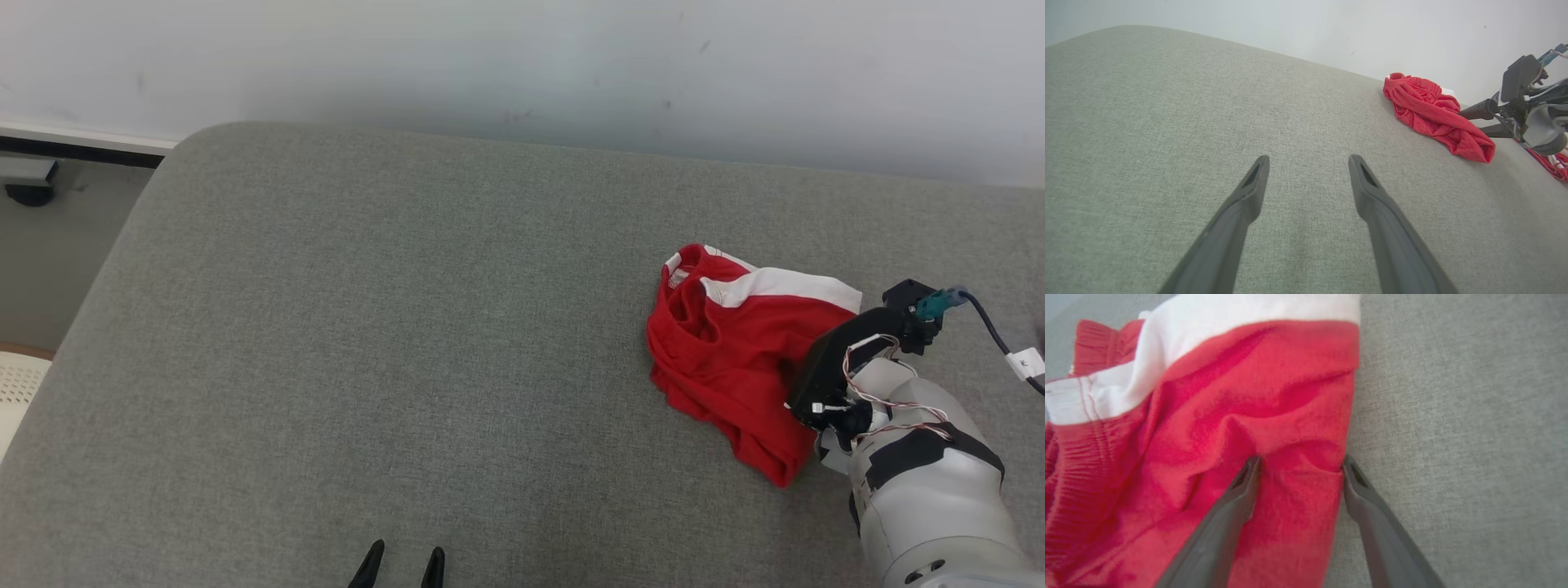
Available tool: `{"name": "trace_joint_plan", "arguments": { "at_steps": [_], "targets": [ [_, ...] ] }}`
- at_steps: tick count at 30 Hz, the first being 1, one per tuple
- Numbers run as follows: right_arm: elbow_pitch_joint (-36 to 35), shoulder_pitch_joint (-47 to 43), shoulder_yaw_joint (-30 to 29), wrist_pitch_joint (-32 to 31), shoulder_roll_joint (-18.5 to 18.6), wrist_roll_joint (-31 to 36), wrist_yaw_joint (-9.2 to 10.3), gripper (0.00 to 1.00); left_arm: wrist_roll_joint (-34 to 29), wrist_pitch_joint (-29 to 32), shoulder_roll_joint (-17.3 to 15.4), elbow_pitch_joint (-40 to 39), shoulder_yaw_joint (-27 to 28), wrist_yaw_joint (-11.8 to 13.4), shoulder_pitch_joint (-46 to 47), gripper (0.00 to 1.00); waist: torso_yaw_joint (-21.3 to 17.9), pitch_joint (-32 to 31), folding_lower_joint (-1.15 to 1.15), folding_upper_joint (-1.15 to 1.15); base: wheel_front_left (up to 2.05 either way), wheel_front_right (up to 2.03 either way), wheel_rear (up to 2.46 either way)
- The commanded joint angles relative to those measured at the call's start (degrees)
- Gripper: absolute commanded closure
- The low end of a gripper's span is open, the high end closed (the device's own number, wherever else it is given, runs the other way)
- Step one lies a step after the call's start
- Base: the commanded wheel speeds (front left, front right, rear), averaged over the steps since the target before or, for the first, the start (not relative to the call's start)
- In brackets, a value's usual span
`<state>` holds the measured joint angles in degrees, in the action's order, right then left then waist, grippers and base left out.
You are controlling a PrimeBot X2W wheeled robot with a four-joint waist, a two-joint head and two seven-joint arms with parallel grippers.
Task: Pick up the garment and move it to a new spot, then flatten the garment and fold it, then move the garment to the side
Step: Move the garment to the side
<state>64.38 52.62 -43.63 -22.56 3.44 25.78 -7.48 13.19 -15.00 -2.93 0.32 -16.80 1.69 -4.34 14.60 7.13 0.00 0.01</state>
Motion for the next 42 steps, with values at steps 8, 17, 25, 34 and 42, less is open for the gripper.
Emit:
{"name": "trace_joint_plan", "arguments": {
  "at_steps": [8,17,25,34,42],
  "targets": [
    [5.1,1.2,-0.1,5.1,-0.7,5.1,-0.02,1.00,0.2,-0.2,0.0,0.4,0.7,0.6,-0.2,0.00,-1.9,-2.0,0.00,-0.01,0.00,0.00,0.00],
    [8.8,3.4,8.7,8.2,-0.6,8.3,-0.02,1.00,-0.4,-0.2,-0.1,-0.5,2.8,0.8,-1.7,0.00,-8.3,-5.3,0.00,-0.01,0.00,0.00,0.00],
    [9.5,6.7,20.7,8.7,-0.6,10.6,-0.02,1.00,0.6,-0.2,0.0,-1.1,1.7,0.0,-1.8,0.00,-14.7,-6.5,0.00,-0.01,0.00,0.00,0.00],
    [9.6,9.9,37.4,7.9,0.1,11.7,-0.02,1.00,0.4,-0.2,0.0,-3.9,-4.3,-1.2,0.4,0.00,-21.1,-3.3,0.00,-0.01,0.00,0.00,0.00],
    [9.6,14.9,46.8,9.1,4.6,6.4,-0.01,1.00,-0.8,0.4,-0.2,-5.5,-7.4,-2.0,3.7,0.00,-24.6,2.6,0.00,-0.01,0.00,0.00,0.00]
  ]
}}
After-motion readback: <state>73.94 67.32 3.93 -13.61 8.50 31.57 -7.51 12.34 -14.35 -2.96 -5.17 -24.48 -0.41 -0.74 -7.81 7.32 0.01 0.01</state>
